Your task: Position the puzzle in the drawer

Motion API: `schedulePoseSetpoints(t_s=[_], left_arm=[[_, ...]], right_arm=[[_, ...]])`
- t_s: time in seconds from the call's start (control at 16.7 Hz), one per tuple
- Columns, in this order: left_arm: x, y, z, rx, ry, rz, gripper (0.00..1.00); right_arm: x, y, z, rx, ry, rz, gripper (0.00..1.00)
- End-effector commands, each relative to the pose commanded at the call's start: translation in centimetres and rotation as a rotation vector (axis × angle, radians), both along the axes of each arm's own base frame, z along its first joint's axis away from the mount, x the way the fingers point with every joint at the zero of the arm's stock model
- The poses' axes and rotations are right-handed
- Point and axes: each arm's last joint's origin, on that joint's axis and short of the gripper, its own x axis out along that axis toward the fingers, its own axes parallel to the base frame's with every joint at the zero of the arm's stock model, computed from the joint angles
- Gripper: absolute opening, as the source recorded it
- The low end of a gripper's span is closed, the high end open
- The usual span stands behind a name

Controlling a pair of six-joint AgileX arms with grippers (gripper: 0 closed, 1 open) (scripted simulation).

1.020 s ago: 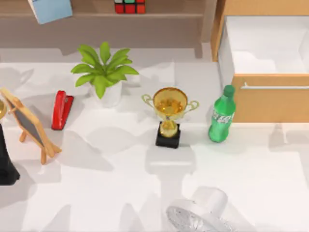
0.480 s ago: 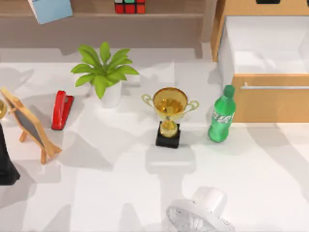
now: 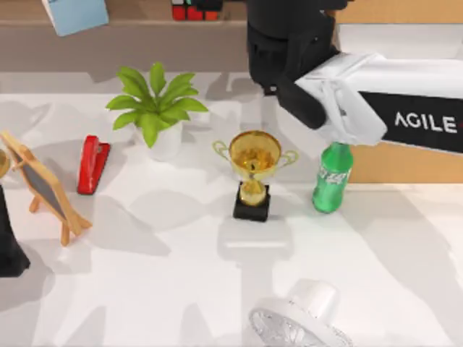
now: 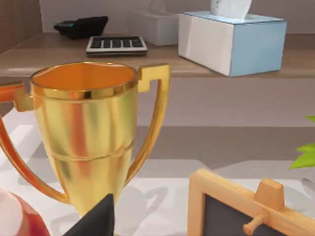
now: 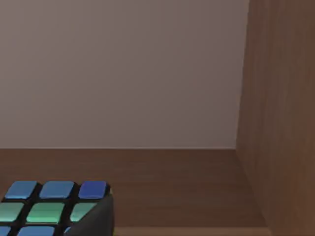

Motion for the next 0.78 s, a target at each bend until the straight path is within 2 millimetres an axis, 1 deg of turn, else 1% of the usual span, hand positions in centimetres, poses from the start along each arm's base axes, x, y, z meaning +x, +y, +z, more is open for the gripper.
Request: schedulePoseSetpoints(t_s=[0.18, 0.3, 0.36, 0.48, 0.54, 0.78], left_arm=[[0.0, 0.0, 0.0, 0.0, 0.0, 0.0, 1.0], [0.0, 0.0, 0.0, 0.0, 0.0, 0.0, 1.0], [0.0, 0.0, 0.0, 0.0, 0.0, 0.0, 1.0], [0.0, 0.0, 0.0, 0.0, 0.0, 0.0, 1.0], [0.0, 0.0, 0.0, 0.0, 0.0, 0.0, 1.0], [0.0, 0.0, 0.0, 0.0, 0.0, 0.0, 1.0]], right_arm=[[0.8, 4.8, -4.3, -0.001, 0.004, -0.003, 1.0], [0.9, 7.1, -6.8, -0.004, 0.008, -0.005, 1.0], [0.9, 7.9, -7.7, -0.004, 0.008, -0.006, 1.0], [0.8, 9.0, -9.0, -0.004, 0.008, -0.008, 1.0], [0.8, 9.2, -9.2, -0.005, 0.009, -0.009, 1.0], [0.8, 9.2, -9.3, -0.005, 0.009, -0.009, 1.0]])
